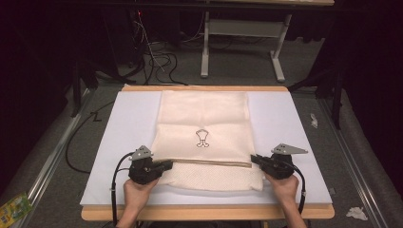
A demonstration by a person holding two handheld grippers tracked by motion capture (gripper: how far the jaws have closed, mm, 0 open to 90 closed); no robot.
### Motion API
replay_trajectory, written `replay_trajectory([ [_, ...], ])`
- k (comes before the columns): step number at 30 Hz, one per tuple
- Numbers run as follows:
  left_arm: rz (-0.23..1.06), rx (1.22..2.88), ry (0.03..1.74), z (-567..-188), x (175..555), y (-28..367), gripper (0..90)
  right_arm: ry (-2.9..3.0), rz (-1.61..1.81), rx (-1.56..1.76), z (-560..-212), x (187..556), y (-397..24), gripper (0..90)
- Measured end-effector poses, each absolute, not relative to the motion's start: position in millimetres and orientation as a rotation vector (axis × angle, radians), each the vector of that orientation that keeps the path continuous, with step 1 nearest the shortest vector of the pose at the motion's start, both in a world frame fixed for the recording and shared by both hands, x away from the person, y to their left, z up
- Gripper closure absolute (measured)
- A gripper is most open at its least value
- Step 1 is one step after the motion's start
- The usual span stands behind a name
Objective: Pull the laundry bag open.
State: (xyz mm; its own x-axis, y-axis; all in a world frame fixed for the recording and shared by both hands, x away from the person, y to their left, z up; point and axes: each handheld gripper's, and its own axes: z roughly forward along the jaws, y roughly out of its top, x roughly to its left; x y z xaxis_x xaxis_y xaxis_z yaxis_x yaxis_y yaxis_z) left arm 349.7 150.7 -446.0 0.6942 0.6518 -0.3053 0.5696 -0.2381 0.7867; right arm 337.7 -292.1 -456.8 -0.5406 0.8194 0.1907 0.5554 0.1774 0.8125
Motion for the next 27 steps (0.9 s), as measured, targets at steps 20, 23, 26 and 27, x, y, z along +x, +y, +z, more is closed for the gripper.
replay_trajectory([
  [20,0.123,1.900,0.973,-445.0,348.8,162.3,87.1,2.159,1.298,1.321,-457.6,337.6,-294.4,88.2],
  [23,0.124,1.899,0.974,-444.0,348.6,162.9,87.1,2.157,1.305,1.322,-457.5,337.5,-293.9,88.2],
  [26,0.127,1.898,0.973,-443.6,348.7,163.2,87.1,2.162,1.303,1.314,-457.6,337.6,-293.9,88.2],
  [27,0.125,1.897,0.974,-443.6,348.8,163.2,87.1,2.162,1.303,1.314,-457.6,337.6,-293.9,88.2],
])
